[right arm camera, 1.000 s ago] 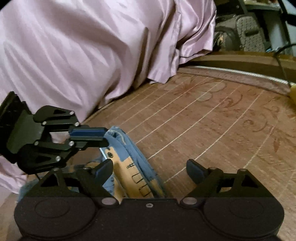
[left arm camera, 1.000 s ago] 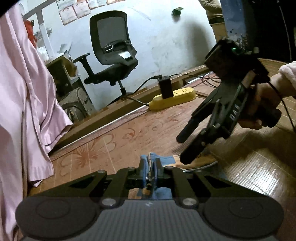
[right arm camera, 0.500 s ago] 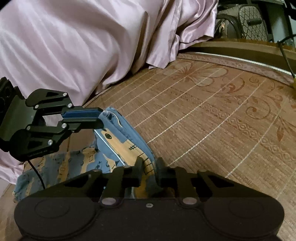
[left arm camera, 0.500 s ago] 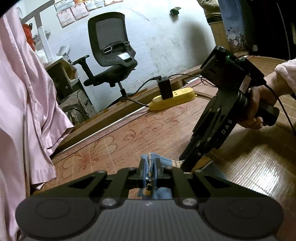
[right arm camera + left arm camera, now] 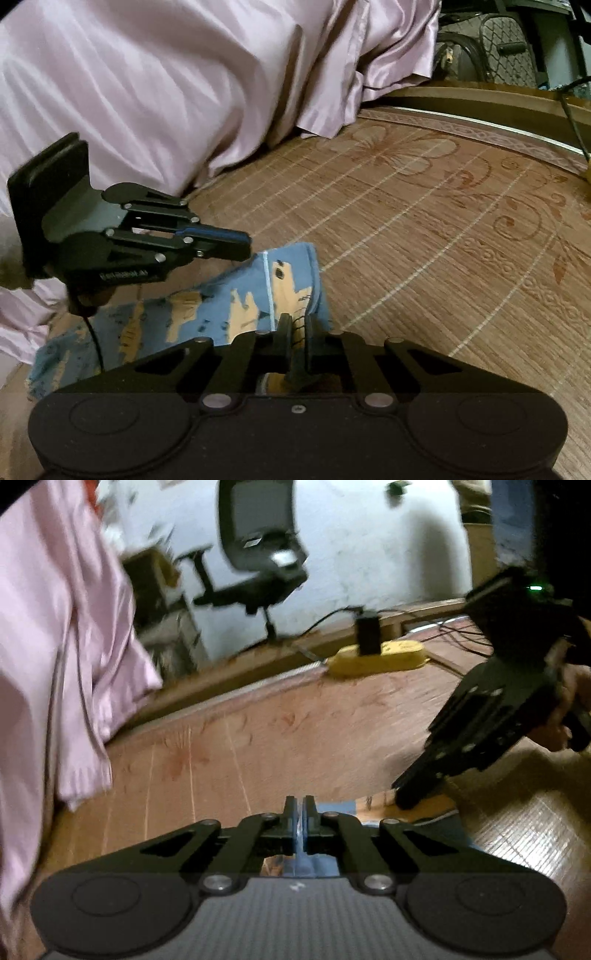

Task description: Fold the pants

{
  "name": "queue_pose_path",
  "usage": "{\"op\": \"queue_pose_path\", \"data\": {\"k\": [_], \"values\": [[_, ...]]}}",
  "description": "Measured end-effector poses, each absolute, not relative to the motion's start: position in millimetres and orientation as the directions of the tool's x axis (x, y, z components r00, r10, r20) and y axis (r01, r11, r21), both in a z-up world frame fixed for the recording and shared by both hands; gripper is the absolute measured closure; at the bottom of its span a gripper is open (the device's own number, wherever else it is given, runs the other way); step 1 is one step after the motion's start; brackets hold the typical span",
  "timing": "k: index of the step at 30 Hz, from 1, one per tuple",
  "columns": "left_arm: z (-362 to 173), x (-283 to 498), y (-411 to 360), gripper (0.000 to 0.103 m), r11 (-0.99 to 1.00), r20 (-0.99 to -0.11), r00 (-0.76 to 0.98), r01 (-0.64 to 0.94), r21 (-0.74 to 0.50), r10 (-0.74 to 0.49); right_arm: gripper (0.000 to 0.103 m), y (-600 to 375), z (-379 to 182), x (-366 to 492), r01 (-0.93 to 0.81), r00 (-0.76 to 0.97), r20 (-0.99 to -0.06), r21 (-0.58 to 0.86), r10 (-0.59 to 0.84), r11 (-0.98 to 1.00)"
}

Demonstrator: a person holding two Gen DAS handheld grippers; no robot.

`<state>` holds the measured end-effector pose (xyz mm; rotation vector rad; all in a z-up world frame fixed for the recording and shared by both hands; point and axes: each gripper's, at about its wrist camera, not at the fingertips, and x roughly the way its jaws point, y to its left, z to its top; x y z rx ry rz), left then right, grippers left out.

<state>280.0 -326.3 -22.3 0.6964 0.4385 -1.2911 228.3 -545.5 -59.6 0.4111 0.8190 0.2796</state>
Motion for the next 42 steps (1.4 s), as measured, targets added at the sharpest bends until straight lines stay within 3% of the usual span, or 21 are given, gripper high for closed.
{"op": "queue_pose_path", "data": {"k": [4, 10, 13, 15, 16, 20, 22, 24, 25, 27, 29, 32, 42], "values": [[-27, 306, -329, 0.099, 0.177, -0.726, 0.157, 0.983, 0.050, -0.670, 0.081, -544, -64, 229, -0.063, 0.648, -0.669, 0.431, 0.366, 0.900], [-37, 349, -335, 0.085, 0.300, -0.776, 0.051, 0.936, -0.182, -0.628, 0.081, -545, -65, 229, -0.065, 0.650, -0.664, 0.437, 0.371, 0.897], [-40, 364, -338, 0.067, 0.328, -0.776, 0.013, 0.911, -0.251, -0.630, 0.081, -546, -66, 229, -0.064, 0.650, -0.661, 0.442, 0.374, 0.895], [-39, 371, -339, 0.032, 0.318, -0.768, -0.015, 0.905, -0.282, -0.640, 0.081, -547, -66, 229, -0.065, 0.651, -0.661, 0.443, 0.374, 0.894], [-39, 373, -339, 0.029, 0.314, -0.763, -0.022, 0.903, -0.293, -0.647, 0.081, -547, -66, 229, -0.064, 0.651, -0.661, 0.444, 0.374, 0.894], [-41, 378, -348, 0.031, 0.291, -0.764, -0.090, 0.891, -0.349, -0.639, 0.081, -545, -65, 228, -0.064, 0.652, -0.660, 0.442, 0.373, 0.895], [-45, 380, -354, 0.040, 0.290, -0.773, -0.121, 0.882, -0.371, -0.622, 0.078, -545, -65, 228, -0.062, 0.652, -0.660, 0.445, 0.374, 0.893], [-50, 380, -361, 0.060, 0.307, -0.801, -0.135, 0.877, -0.371, -0.583, 0.073, -545, -64, 228, -0.065, 0.653, -0.657, 0.448, 0.377, 0.892], [-53, 379, -364, 0.063, 0.323, -0.819, -0.123, 0.878, -0.353, -0.561, 0.070, -545, -64, 228, -0.066, 0.654, -0.655, 0.449, 0.379, 0.891], [-53, 374, -367, 0.069, 0.329, -0.827, -0.098, 0.887, -0.325, -0.553, 0.063, -545, -63, 227, -0.068, 0.657, -0.652, 0.449, 0.379, 0.891], [-53, 367, -371, 0.077, 0.328, -0.837, -0.078, 0.897, -0.296, -0.542, 0.043, -545, -62, 226, -0.072, 0.665, -0.646, 0.445, 0.376, 0.893], [-50, 355, -371, 0.084, 0.303, -0.836, -0.033, 0.924, -0.235, -0.547, 0.028, -547, -59, 222, -0.094, 0.681, -0.620, 0.453, 0.389, 0.887], [-9, 289, -323, 0.089, 0.086, -0.686, 0.086, 0.996, 0.035, -0.723, 0.027, -549, -54, 221, -0.145, 0.710, -0.554, 0.489, 0.435, 0.860]]}}
